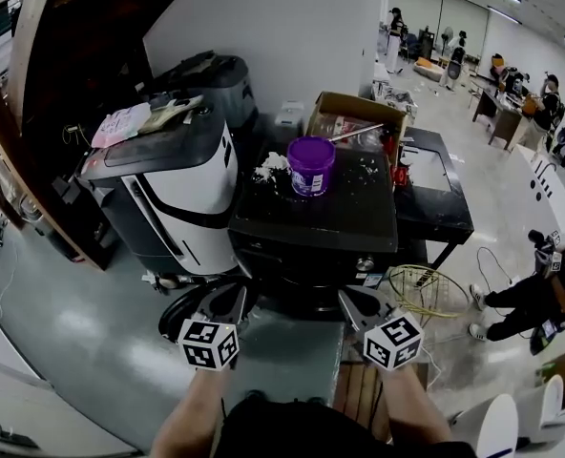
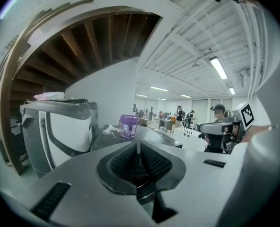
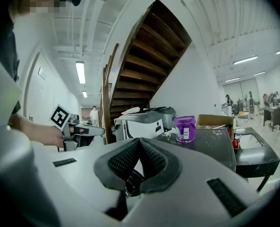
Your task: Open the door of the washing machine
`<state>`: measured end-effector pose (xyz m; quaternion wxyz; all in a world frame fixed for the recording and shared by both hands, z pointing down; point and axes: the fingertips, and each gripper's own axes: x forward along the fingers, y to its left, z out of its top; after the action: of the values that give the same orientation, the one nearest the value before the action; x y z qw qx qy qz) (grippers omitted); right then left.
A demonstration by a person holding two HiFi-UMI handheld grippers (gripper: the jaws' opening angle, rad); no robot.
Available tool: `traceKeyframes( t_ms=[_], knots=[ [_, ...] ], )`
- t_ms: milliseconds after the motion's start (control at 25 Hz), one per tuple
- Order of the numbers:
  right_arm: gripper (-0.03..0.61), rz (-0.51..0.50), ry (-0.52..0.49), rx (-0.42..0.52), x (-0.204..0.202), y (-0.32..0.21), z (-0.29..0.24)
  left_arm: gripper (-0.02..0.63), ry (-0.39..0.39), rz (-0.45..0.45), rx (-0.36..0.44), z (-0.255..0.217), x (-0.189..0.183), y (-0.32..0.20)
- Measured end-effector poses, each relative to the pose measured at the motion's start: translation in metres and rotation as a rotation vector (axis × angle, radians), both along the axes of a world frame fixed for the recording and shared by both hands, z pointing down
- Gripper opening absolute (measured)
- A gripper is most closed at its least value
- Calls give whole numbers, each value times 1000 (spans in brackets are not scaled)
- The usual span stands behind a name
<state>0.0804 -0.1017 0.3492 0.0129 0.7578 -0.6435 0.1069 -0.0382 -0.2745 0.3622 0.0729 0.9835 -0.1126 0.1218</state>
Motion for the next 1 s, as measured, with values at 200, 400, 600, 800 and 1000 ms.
traceKeyframes(
  t_ms=[200,400,600,800,1000],
  knots=[
    [17,7,55,-20,1,2,-24,35,115,185,65,-54,17,12],
    [18,74,73,7,11,-1,-54,18,119,259,124,-84,21,10],
    [21,99,95,38,13,-12,-78,18,93,144,135,-86,21,-30],
    [21,96,96,59,3,-28,-82,18,107,130,116,-83,23,-41],
    [17,100,79,78,1,-31,-78,18,113,143,73,-73,23,-38]
  ],
)
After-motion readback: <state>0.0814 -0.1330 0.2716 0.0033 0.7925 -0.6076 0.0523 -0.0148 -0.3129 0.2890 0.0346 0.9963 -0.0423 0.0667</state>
